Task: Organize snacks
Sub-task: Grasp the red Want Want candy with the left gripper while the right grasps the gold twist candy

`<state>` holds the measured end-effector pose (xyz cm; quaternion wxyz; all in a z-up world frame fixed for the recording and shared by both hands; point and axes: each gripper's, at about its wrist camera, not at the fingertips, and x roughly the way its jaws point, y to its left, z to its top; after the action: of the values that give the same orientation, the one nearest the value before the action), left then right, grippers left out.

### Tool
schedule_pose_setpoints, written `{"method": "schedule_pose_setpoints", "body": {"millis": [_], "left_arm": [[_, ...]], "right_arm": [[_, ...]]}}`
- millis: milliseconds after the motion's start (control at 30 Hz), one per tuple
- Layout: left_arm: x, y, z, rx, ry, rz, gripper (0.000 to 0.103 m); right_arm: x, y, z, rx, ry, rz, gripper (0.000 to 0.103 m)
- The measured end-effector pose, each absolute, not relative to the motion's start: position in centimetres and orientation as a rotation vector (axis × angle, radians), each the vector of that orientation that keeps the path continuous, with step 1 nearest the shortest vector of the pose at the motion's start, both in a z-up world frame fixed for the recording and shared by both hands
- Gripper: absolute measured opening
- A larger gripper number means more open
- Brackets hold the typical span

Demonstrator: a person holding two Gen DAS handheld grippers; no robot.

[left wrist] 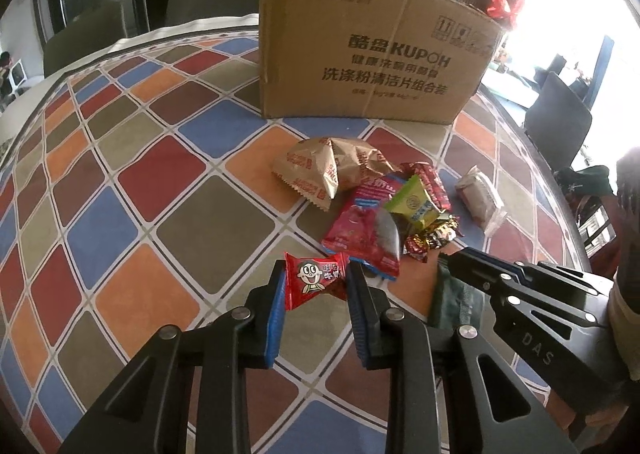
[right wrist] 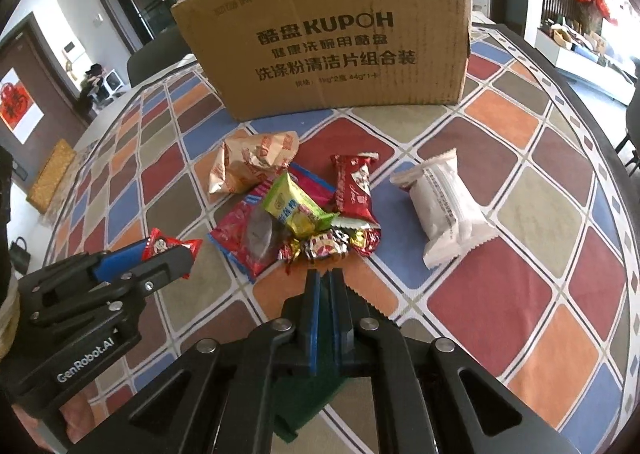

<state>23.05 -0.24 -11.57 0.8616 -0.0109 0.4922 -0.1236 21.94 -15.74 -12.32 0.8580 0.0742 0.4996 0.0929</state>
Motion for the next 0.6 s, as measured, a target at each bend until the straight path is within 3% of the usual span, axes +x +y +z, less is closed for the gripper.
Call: {"method": "schedule_pose_setpoints", "body": {"millis": [100,167,233,267,600], "left_arm": [[23.1,-0.3,-11.6,-0.022,1.034,-0.262,0.029],[23.1,-0.4,-11.6,-0.020,1.034,-0.265,0.029],[23.1,-0.5,-11.5,-0.015,1.030,-0.267,0.029],[23.1,-0.5,-11.5,-0.014,1.029,-0.267,0.029],[23.5,-0.4,-11.9,-0.016,1.038,-0.262,0.029]], "right_arm": [[21.7,-16.2,-12.1,0.185,1.031,0.173,0.007],[21.9,-16.4,-12.0,0.205,1.034,0.184,0.013],[22.2,-16.3,-11.8,0.203,1.028,0.189,0.030],[22.3,-16.2,-11.8,0.199,1.027,0.187,0.032],[24.1,-15.9,-12.3,0.216,1.023,0.172,0.032]]}}
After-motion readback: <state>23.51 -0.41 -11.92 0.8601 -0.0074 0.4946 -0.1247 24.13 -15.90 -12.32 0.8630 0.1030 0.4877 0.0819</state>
